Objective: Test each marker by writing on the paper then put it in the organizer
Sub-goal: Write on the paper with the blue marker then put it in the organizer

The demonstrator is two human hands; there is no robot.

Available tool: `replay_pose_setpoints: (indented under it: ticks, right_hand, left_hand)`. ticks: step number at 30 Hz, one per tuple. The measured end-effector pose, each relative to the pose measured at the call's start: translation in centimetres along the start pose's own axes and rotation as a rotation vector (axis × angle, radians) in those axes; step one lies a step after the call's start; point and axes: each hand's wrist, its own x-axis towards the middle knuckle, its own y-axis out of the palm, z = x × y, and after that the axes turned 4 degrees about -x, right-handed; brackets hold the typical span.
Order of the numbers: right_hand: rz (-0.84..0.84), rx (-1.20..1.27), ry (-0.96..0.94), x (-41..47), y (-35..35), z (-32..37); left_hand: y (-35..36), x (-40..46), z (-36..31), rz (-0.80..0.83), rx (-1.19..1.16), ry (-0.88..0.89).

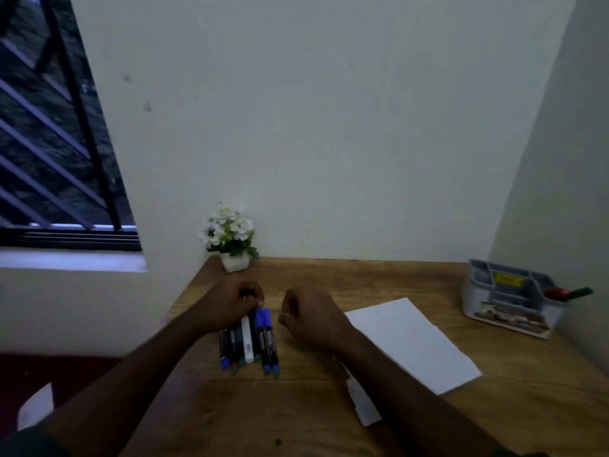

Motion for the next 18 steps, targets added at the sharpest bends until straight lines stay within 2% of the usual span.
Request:
replay_pose_setpoints:
  ticks: [4, 11, 15, 18]
  right_hand:
    - [0.053, -0.024, 0.039, 0.8, 2.2, 2.4]
    - [0.082, -0.119, 0.150, 1.7, 3.2, 2.6]
    - [0.082, -0.095, 0.224, 2.5, 3.5, 2.2]
    - [0.054, -0.008, 0.225, 2.5, 1.8, 1.2]
  left_hand:
    - [-0.6, -1.5, 1.8, 0.027, 0.019, -0.015]
    - [0.2, -1.5, 2.7, 0.016, 0.048, 0.009]
    - [0.5, -1.1, 2.0, -0.058, -0.031, -0.002]
    - [1.2, -0.5, 1.1, -0.187, -0.159, -0.006]
